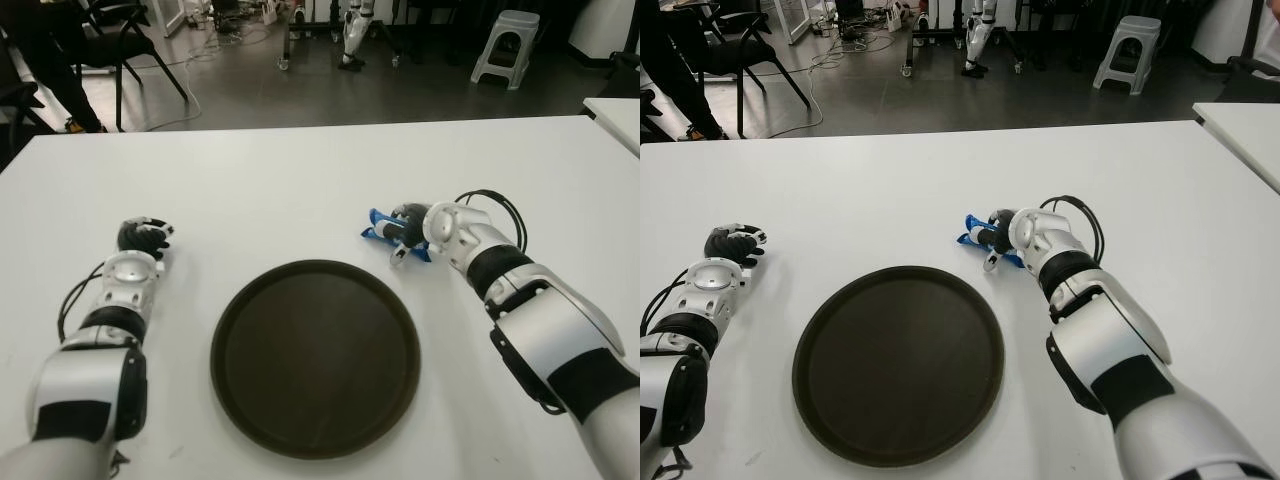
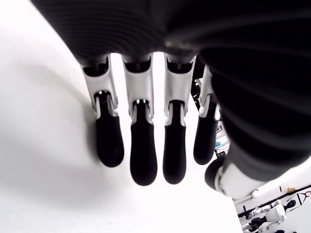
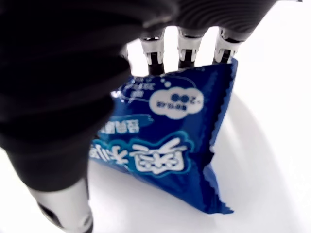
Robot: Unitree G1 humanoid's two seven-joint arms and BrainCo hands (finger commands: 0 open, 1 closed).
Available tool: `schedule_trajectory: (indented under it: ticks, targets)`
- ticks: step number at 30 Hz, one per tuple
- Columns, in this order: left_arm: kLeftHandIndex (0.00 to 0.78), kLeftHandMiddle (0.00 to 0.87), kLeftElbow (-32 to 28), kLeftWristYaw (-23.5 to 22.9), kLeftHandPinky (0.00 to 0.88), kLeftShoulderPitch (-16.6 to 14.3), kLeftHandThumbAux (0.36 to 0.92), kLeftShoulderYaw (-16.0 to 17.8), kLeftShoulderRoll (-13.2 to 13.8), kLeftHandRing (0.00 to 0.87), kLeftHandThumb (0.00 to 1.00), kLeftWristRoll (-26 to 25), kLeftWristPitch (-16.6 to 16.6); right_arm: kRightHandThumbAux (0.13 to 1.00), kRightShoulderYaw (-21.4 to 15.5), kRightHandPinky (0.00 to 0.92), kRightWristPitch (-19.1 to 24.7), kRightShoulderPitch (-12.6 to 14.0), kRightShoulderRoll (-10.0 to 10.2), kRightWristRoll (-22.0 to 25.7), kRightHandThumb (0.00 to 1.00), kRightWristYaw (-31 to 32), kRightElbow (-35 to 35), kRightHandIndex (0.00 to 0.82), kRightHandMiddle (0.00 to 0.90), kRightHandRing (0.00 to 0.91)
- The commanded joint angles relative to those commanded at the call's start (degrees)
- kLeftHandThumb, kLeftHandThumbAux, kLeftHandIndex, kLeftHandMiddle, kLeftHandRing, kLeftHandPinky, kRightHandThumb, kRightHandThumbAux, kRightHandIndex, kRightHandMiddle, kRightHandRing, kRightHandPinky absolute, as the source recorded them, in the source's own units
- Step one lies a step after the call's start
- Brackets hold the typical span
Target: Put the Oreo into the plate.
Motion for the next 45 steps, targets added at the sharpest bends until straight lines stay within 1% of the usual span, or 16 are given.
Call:
schedule_trajectory:
  ticks: [5,6,7,8,9,10,11,12,13,17,23,27,30,36,40,45]
  targets:
    - [0.414,0.458,0.00,0.20,0.485,0.00,0.717,-0.06,-0.08,0.489,0.692,0.23,0.02,0.816,0.17,0.000,-0.21,0.09,-0.15,-0.21,0.000,0.06,0.27,0.000,0.022,0.000]
    - [0.414,0.459,0.00,0.25,0.487,0.00,0.717,-0.10,-0.09,0.491,0.692,0.28,0.03,0.816,-0.66,0.000,-4.85,0.93,-1.22,0.61,0.000,-1.45,-0.07,0.000,0.021,0.000]
    - [0.413,0.462,0.00,0.29,0.489,0.00,0.717,-0.12,-0.09,0.495,0.692,0.31,0.04,0.813,-1.29,0.267,-8.36,1.55,-2.02,1.22,0.006,-2.59,-0.31,0.159,0.240,0.249]
    - [0.413,0.463,0.00,0.32,0.491,0.00,0.718,-0.14,-0.10,0.498,0.692,0.33,0.04,0.810,-1.73,0.445,-10.77,1.95,-2.56,1.62,0.013,-3.37,-0.42,0.264,0.383,0.412]
    - [0.413,0.464,0.01,0.37,0.491,0.00,0.718,-0.17,-0.10,0.499,0.692,0.37,0.07,0.809,-2.11,0.509,-11.34,3.15,-3.21,1.82,0.015,-4.32,0.03,0.301,0.434,0.470]
    - [0.414,0.460,0.01,0.41,0.477,0.00,0.717,-0.19,-0.10,0.488,0.692,0.40,0.09,0.782,-2.27,0.536,-11.03,3.89,-3.52,1.82,0.256,-4.80,0.49,0.345,0.493,0.521]
    - [0.414,0.458,0.03,0.42,0.468,0.01,0.717,-0.20,-0.08,0.481,0.692,0.41,0.12,0.764,-2.51,0.553,-10.97,4.27,-3.67,1.91,0.411,-5.13,0.80,0.373,0.530,0.553]
    - [0.414,0.447,0.04,0.45,0.454,0.02,0.718,-0.20,-0.05,0.468,0.692,0.42,0.16,0.756,-2.66,0.556,-10.84,4.18,-3.59,1.93,0.468,-5.41,0.96,0.383,0.535,0.557]
    - [0.413,0.416,0.05,0.46,0.418,0.02,0.718,-0.20,-0.03,0.433,0.692,0.42,0.18,0.734,-2.75,0.563,-10.88,3.92,-3.45,1.92,0.597,-5.55,1.02,0.379,0.527,0.563]
    - [0.414,0.391,0.09,0.36,0.383,0.00,0.717,-0.13,-0.01,0.397,0.692,0.35,0.24,0.702,-2.47,0.548,-10.39,3.76,-2.91,1.39,0.779,-7.72,1.13,0.375,0.507,0.537]
    - [0.413,0.401,0.07,0.03,0.395,0.09,0.717,-0.01,0.09,0.404,0.691,0.24,0.07,0.684,-0.08,0.379,-8.91,3.39,-2.35,-1.25,0.833,-12.15,1.22,0.443,0.453,0.391]
    - [0.412,0.404,0.06,-0.03,0.406,0.09,0.718,-0.08,0.08,0.408,0.690,0.34,0.04,0.685,0.94,0.391,-7.91,2.91,-2.06,-2.43,0.834,-13.18,1.28,0.428,0.456,0.392]
    - [0.412,0.399,0.05,0.11,0.403,0.06,0.719,-0.30,0.07,0.407,0.690,0.57,0.14,0.690,1.44,0.482,-7.29,2.58,-1.93,-2.74,0.830,-13.41,1.24,0.388,0.496,0.477]
    - [0.412,0.353,0.09,0.51,0.362,0.07,0.718,-0.41,0.08,0.368,0.692,0.65,0.26,0.685,0.97,0.622,-7.42,2.43,-1.92,-1.96,0.837,-13.33,1.06,0.389,0.568,0.661]
    - [0.410,0.288,0.10,0.74,0.298,0.04,0.718,-0.46,0.06,0.301,0.692,0.69,0.42,0.683,0.33,0.631,-7.93,2.51,-1.93,-1.40,0.839,-13.31,0.96,0.394,0.579,0.678]
    - [0.409,0.251,0.06,0.90,0.283,-0.01,0.718,-0.37,-0.01,0.271,0.691,0.57,0.57,0.681,-0.43,0.677,-8.46,2.88,-1.59,-0.98,0.842,-13.56,0.82,0.402,0.592,0.710]
